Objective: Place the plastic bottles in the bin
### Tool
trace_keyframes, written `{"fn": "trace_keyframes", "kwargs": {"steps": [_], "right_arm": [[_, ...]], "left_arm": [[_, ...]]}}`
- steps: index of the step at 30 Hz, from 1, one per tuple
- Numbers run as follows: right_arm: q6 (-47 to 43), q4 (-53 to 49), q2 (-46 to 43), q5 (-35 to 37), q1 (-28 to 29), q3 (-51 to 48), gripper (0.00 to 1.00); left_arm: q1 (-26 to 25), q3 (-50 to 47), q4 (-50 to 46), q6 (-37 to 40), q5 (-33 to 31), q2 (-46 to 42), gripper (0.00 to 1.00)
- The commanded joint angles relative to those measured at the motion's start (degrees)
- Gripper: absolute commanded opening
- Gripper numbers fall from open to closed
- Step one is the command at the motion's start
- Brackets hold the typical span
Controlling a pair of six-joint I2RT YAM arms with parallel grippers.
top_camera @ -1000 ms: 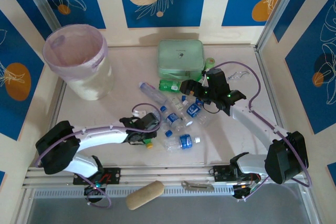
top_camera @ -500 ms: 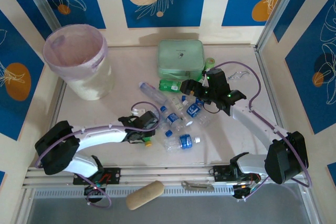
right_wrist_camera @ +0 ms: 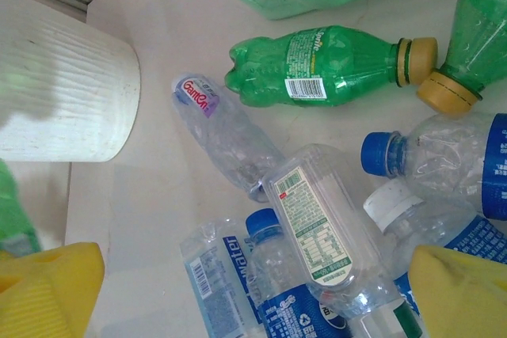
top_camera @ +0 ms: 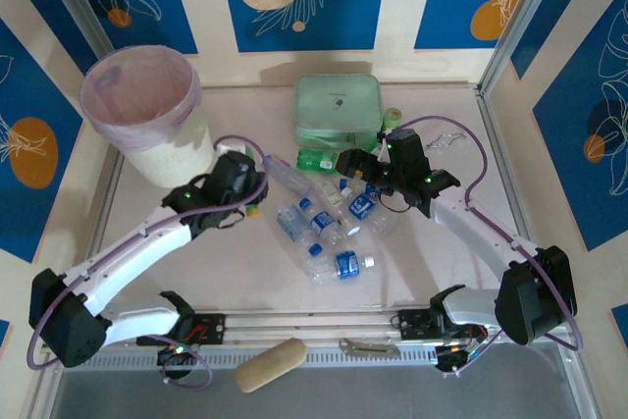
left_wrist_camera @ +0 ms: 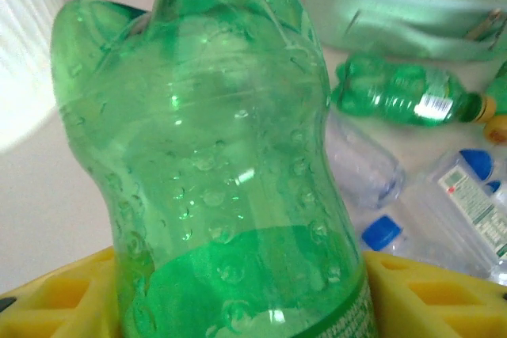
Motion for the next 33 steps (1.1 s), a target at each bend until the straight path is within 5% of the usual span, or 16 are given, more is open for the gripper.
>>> {"fn": "trace_keyframes", "kwargs": {"steps": [1,13,24,33], "right_arm": [[0.81,0.97,0.45,-1.44,-0.10,-0.55,0.99],[0.03,0.38,0.46,-1.70,-0.19,0.33,0.99],[-0.94,-1.36,-1.96,-0.91,-1.20,-0.01,0.99],[-0.85,-1.90,-2.79,-0.83,-1.59,-0.02,0.99]], "left_arm": [[3.32,8.53,-1.74,12.85,3.29,1.48,0.50],[20.20,39.99,-5.22,28.05,9.45,15.31,0.51],[37.78,49.93,-2.79,23.86,11.45,25.06,0.48],[46.27,54.07,-3.80,18.86,15.08,32.61,0.47]]}}
